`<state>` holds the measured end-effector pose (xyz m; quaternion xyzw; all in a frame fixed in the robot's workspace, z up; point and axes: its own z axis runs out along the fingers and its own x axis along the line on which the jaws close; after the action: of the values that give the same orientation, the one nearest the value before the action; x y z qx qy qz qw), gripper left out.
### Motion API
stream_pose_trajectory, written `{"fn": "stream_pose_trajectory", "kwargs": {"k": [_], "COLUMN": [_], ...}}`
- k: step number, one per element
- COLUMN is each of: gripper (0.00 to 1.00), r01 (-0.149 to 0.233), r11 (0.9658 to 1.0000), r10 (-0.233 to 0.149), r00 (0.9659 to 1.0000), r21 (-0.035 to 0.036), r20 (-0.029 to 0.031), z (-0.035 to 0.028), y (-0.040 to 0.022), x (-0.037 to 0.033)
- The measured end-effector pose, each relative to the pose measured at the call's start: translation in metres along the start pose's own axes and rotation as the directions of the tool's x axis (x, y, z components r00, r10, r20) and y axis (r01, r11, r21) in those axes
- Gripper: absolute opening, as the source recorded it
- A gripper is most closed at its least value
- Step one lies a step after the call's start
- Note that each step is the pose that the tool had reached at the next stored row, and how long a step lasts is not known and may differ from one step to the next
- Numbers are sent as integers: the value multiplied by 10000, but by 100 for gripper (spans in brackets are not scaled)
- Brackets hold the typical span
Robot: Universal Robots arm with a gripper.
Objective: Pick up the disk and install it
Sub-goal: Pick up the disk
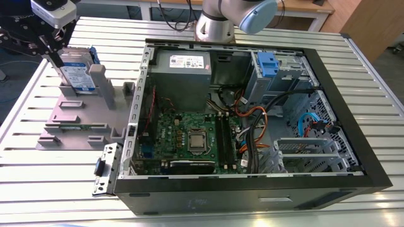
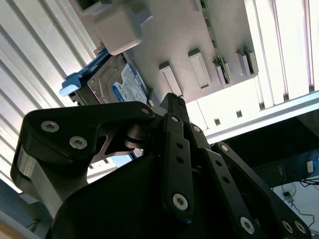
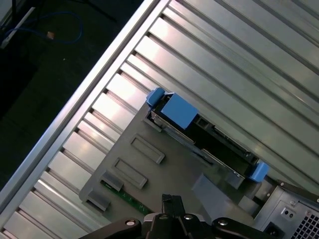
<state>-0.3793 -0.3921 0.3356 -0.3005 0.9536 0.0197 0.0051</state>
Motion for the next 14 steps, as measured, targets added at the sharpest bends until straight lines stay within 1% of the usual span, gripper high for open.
{"fn": "stream_pose_trajectory", "kwargs": {"k": [14], "gripper": [11], "r01": [111], "r11": [9999], "r10": [-111], "r00": [9999], "r21": [-2], "r20": [-4], "z": [0], "y": [0], "x": [0]}}
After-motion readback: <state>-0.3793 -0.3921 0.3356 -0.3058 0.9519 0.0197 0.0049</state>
